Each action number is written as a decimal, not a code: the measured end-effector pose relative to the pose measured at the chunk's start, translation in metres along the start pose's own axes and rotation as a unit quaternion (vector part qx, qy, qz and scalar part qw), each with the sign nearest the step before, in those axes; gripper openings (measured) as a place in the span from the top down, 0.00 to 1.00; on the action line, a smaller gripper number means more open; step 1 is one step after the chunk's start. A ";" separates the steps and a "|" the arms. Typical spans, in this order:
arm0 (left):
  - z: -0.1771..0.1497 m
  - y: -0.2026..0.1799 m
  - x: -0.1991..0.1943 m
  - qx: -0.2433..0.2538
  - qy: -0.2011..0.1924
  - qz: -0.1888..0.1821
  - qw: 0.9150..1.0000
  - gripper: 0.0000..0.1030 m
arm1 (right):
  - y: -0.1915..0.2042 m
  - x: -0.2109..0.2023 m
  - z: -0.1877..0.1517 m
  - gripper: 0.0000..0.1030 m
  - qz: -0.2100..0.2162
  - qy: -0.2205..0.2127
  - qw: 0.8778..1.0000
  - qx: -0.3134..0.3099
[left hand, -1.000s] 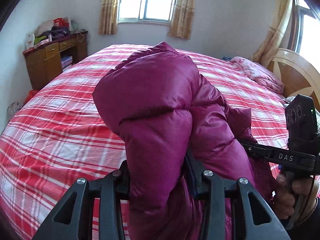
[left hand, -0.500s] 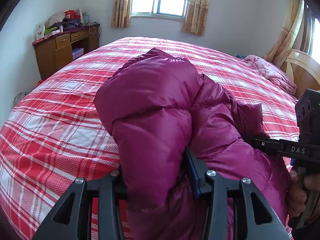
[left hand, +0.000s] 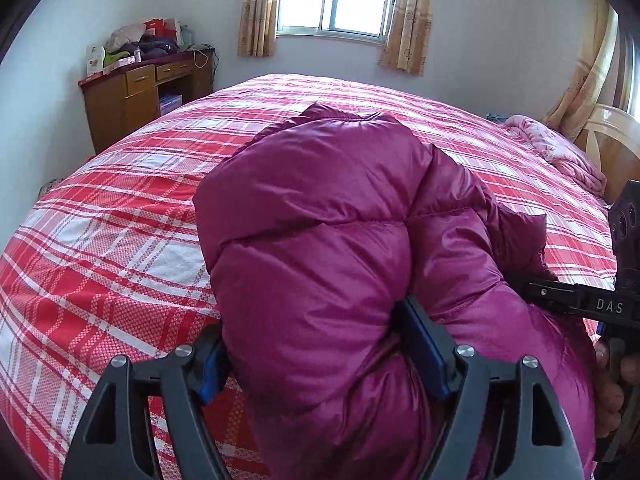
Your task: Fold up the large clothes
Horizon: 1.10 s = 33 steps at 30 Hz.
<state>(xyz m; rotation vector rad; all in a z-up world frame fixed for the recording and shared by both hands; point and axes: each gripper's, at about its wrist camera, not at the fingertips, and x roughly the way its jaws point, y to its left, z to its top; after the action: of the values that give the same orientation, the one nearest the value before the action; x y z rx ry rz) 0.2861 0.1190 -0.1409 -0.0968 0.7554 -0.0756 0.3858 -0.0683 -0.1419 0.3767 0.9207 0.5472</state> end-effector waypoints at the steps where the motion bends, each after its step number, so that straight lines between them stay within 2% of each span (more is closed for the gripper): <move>1: 0.000 0.001 0.000 -0.001 0.000 0.001 1.000 0.22 | -0.001 -0.001 -0.001 0.74 -0.001 0.001 1.000 0.001; 13: -0.003 0.005 -0.003 -0.006 0.001 0.009 1.000 0.17 | 0.004 -0.006 -0.002 0.62 -0.036 0.000 0.999 -0.004; 16: -0.004 0.005 -0.012 -0.003 0.001 0.013 1.000 0.17 | 0.006 -0.014 -0.003 0.61 -0.041 -0.012 0.999 -0.005; 20: -0.005 0.003 -0.028 0.007 -0.003 0.024 1.000 0.17 | 0.011 -0.032 -0.005 0.52 -0.053 -0.037 0.998 -0.005; 23: -0.006 0.002 -0.047 0.015 -0.015 0.029 0.999 0.17 | 0.019 -0.055 -0.009 0.43 -0.071 -0.064 0.995 -0.008; 28: -0.007 -0.004 -0.085 0.030 -0.049 0.027 0.998 0.17 | 0.047 -0.096 -0.021 0.40 -0.093 -0.108 0.990 -0.022; 30: -0.005 -0.006 -0.102 0.029 -0.069 0.023 0.997 0.17 | 0.061 -0.109 -0.026 0.34 -0.100 -0.123 0.987 -0.035; 33: 0.001 -0.008 -0.122 0.028 -0.092 0.010 0.995 0.17 | 0.086 -0.125 -0.033 0.31 -0.098 -0.139 0.983 -0.061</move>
<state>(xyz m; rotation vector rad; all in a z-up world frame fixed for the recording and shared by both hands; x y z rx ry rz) 0.1980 0.1238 -0.0562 -0.0417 0.5702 -0.0669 0.2730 -0.0706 -0.0344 0.2408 0.6420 0.3561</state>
